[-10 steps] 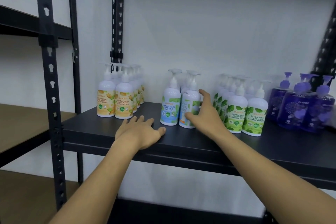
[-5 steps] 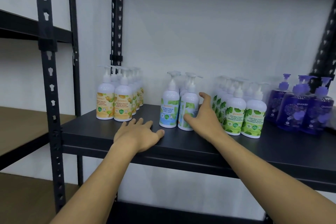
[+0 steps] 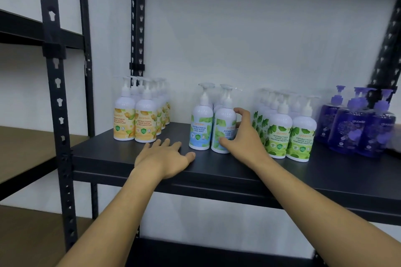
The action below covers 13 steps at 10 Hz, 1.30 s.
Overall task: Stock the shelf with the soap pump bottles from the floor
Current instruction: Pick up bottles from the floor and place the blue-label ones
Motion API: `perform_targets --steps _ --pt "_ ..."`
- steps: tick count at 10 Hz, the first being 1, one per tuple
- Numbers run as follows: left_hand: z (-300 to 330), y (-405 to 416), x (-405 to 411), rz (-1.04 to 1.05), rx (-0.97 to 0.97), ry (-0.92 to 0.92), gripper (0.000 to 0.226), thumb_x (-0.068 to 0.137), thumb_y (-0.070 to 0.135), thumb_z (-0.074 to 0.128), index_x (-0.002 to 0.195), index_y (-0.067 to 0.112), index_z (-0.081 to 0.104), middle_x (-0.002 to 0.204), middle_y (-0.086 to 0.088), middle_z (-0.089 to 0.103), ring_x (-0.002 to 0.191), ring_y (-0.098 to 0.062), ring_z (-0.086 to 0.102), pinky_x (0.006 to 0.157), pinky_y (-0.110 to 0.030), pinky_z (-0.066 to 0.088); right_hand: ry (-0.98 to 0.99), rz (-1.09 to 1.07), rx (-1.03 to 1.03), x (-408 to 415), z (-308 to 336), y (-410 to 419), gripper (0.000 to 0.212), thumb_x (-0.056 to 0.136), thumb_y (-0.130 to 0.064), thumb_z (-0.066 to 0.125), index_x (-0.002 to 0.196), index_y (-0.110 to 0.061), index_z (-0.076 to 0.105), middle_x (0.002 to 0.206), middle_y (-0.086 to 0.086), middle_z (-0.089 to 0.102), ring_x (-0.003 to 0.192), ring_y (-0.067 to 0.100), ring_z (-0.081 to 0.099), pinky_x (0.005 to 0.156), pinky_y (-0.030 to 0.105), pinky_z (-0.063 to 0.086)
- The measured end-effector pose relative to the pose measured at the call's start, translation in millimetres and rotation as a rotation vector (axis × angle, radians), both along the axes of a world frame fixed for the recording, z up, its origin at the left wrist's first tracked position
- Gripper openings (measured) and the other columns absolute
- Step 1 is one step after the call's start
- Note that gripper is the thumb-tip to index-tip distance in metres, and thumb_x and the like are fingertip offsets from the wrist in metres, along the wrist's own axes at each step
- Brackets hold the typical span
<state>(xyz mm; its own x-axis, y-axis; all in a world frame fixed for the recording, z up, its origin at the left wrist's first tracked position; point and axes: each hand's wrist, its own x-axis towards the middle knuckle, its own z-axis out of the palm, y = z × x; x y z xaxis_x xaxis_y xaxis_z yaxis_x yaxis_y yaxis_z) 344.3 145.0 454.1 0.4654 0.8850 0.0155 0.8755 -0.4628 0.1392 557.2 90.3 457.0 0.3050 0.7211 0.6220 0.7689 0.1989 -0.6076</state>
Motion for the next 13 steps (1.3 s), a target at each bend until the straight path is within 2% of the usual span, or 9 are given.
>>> perform_targets --steps 1,4,5,6,7,10,11,13 --pt "0 0 0 0.0 0.002 -0.001 0.076 0.096 0.072 0.018 0.159 0.031 0.013 0.167 -0.001 0.006 0.154 -0.023 0.004 0.123 -0.043 0.004 -0.012 -0.001 -0.012 1 0 -2 0.083 0.077 -0.008 0.076 0.141 -0.027 0.028 0.095 -0.011 0.058 0.08 0.006 0.063 0.059 0.009 0.044" --pt "1 -1 0 -0.001 0.001 0.008 0.075 0.096 0.071 0.018 0.159 0.031 0.013 0.167 -0.001 0.006 0.154 -0.023 0.004 0.123 -0.043 0.005 -0.039 -0.046 0.033 0 1 2 0.083 0.072 -0.022 0.086 0.134 -0.03 0.031 0.107 0.0 0.057 0.089 0.015 0.061 0.068 0.026 0.046" --pt "1 -1 0 0.001 0.002 0.01 0.075 0.096 0.071 0.018 0.159 0.031 0.013 0.167 -0.001 0.006 0.154 -0.023 0.004 0.123 -0.043 0.005 -0.027 -0.006 0.009 -1 1 1 0.082 0.075 -0.017 0.081 0.137 -0.03 0.028 0.105 -0.001 0.059 0.087 0.013 0.063 0.067 0.021 0.05" --pt "1 -1 0 0.002 0.0 0.008 0.075 0.096 0.071 0.018 0.159 0.031 0.013 0.167 -0.001 0.005 0.154 -0.023 0.004 0.123 -0.043 0.004 -0.053 -0.021 0.01 -1 0 0 0.08 0.076 -0.014 0.079 0.136 -0.029 0.028 0.093 -0.003 0.062 0.078 0.011 0.064 0.061 0.017 0.05" --pt "1 -2 0 0.003 -0.002 0.003 0.075 0.096 0.072 0.018 0.159 0.031 0.013 0.167 -0.001 0.005 0.154 -0.023 0.004 0.123 -0.042 0.004 -0.06 -0.039 0.027 -3 0 2 0.08 0.073 -0.016 0.081 0.133 -0.029 0.031 0.096 0.0 0.064 0.079 0.014 0.065 0.066 0.029 0.053" --pt "2 -2 0 0.0 0.002 0.009 0.075 0.096 0.072 0.018 0.159 0.031 0.013 0.167 -0.001 0.006 0.154 -0.023 0.004 0.123 -0.043 0.005 -0.069 -0.058 0.053 -2 -2 7 0.08 0.072 -0.017 0.084 0.132 -0.029 0.032 0.101 0.002 0.064 0.083 0.015 0.064 0.062 0.021 0.048" --pt "2 -2 1 0.001 -0.001 0.009 0.075 0.095 0.072 0.018 0.159 0.031 0.014 0.167 -0.001 0.006 0.154 -0.023 0.004 0.123 -0.043 0.005 -0.077 -0.078 0.048 -1 -3 10 0.082 0.071 -0.02 0.085 0.131 -0.032 0.03 0.104 0.003 0.064 0.087 0.019 0.065 0.071 0.036 0.057" --pt "1 -1 0 0.0 0.002 0.006 0.076 0.095 0.072 0.018 0.159 0.031 0.014 0.167 -0.002 0.007 0.154 -0.024 0.005 0.123 -0.043 0.005 -0.084 -0.089 0.045 0 -3 12 0.082 0.071 -0.021 0.084 0.13 -0.033 0.028 0.104 0.005 0.064 0.086 0.02 0.065 0.072 0.039 0.058"
